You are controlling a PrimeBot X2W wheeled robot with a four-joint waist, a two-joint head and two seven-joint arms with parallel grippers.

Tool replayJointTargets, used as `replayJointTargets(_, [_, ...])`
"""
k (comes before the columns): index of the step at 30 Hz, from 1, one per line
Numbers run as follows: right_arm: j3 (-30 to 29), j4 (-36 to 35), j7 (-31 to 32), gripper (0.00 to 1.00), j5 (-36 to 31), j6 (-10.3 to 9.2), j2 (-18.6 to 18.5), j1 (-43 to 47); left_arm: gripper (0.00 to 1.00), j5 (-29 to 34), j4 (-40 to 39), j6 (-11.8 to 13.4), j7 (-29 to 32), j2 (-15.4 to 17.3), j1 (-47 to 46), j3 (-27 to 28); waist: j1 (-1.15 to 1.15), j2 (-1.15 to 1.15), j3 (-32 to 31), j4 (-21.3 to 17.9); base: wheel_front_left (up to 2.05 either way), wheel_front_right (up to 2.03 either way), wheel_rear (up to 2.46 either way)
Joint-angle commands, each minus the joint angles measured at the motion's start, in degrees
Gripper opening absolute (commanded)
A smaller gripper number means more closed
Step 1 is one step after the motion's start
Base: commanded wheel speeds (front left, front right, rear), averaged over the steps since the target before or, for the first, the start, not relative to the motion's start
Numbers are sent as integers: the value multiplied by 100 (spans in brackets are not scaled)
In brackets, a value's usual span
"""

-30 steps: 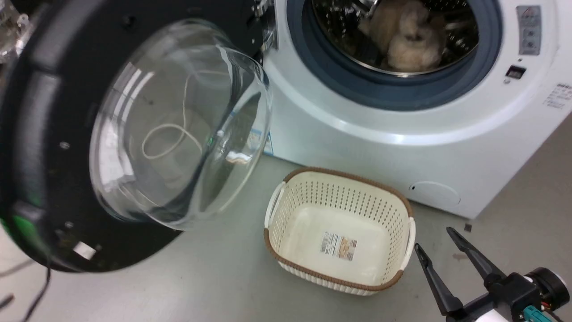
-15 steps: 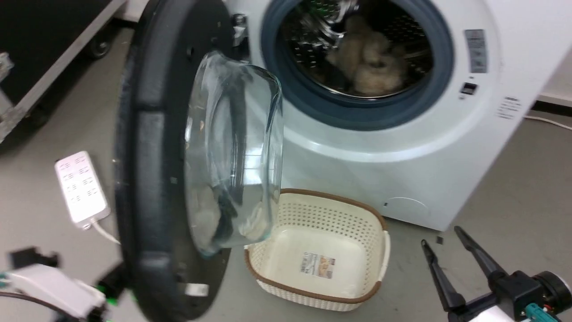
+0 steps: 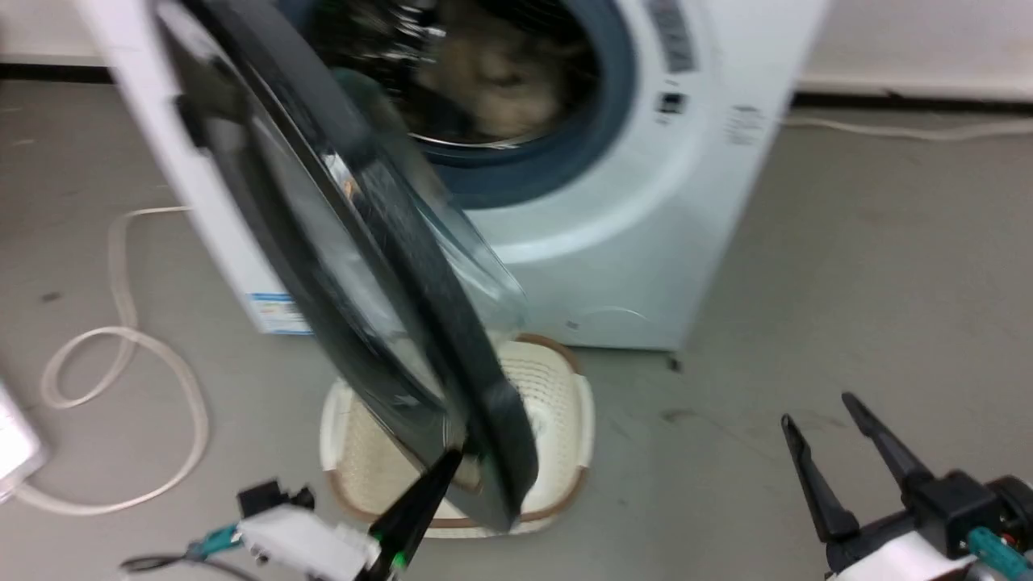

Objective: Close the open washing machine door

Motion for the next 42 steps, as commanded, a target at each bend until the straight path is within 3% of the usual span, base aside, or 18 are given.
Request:
replayJointTargets(1, [-9,14,-25,100,42,5,-31,-110,0,-92,126,-94,-177,3,-269,-152,0,0,317,-567,0,0,0])
replayJointTargets(11, [77,125,-25,100,215,5,73,-392,0,-1028,1585,-523,-2019,2,-2283,-905,0,0,751,-1677,0,0,0])
replayJointTargets(20, [82,180,-25,100,235,5,164,-430,0,-1366,2732,-714,-2855,2,-3456,-1147,0,0,707,-1804,0,0,0])
replayJointTargets(21, [71,165,-25,100,233,5,167,-418,8,-1333,2763,-719,-2868,2,-3437,-1149,0,0,676,-1766,0,0,0])
replayJointTargets(22, [56,143,-25,100,234,5,169,-401,78,-1250,2739,-721,-2899,8,-3392,-1143,0,0,637,-1709,0,0,0])
replayJointTargets(23, [44,117,-25,100,235,5,168,-378,100,-1142,2690,-722,-2927,32,-3312,-1147,0,0,594,-1645,0,0,0])
replayJointTargets(24, [44,117,-25,100,235,5,168,-378,100,-1142,2690,-722,-2927,32,-3312,-1147,0,0,594,-1645,0,0,0])
replayJointTargets(26, [29,-16,-25,100,235,5,109,-193,100,-365,2084,-724,-3123,352,-2578,-1337,0,0,318,-1196,0,0,0])
replayJointTargets(32, [34,-155,-25,100,206,5,25,71,100,894,1474,-725,-3709,922,-1745,-1518,0,0,7,-575,0,0,0])
replayJointTargets(33, [52,-209,-25,100,188,5,-12,160,100,1606,1298,-725,-3804,1071,-1453,-1344,0,0,-92,-316,0,0,0])
replayJointTargets(35, [51,-239,-25,100,183,5,-24,200,100,2059,1183,-725,-3812,1054,-1313,-1022,0,0,-132,-179,0,0,0])
replayJointTargets(36, [60,-292,-25,100,176,5,-42,255,100,3072,908,-725,-3815,874,-986,-313,0,0,-196,56,0,0,0])
replayJointTargets(37, [60,-292,-25,100,176,5,-42,255,100,3072,908,-725,-3815,874,-986,-313,0,0,-196,56,0,0,0])
replayJointTargets(38, [78,-318,-25,100,177,5,-48,270,100,3637,743,-725,-3816,755,-814,4,0,0,-223,162,0,0,0])
replayJointTargets(39, [122,-370,-25,100,181,5,-65,288,100,4755,403,-711,-3817,494,-488,504,0,0,-253,364,0,0,0])
replayJointTargets(40, [122,-370,-25,100,181,5,-65,288,100,4755,403,-711,-3817,494,-488,504,0,0,-253,364,0,0,0])
replayJointTargets(41, [177,-411,-25,100,194,5,-89,289,100,5879,97,-626,-3818,328,-227,815,0,0,-262,552,0,0,0])
replayJointTargets(42, [177,-411,-25,100,194,5,-89,289,100,5879,97,-626,-3818,328,-227,815,0,0,-262,552,0,0,0])
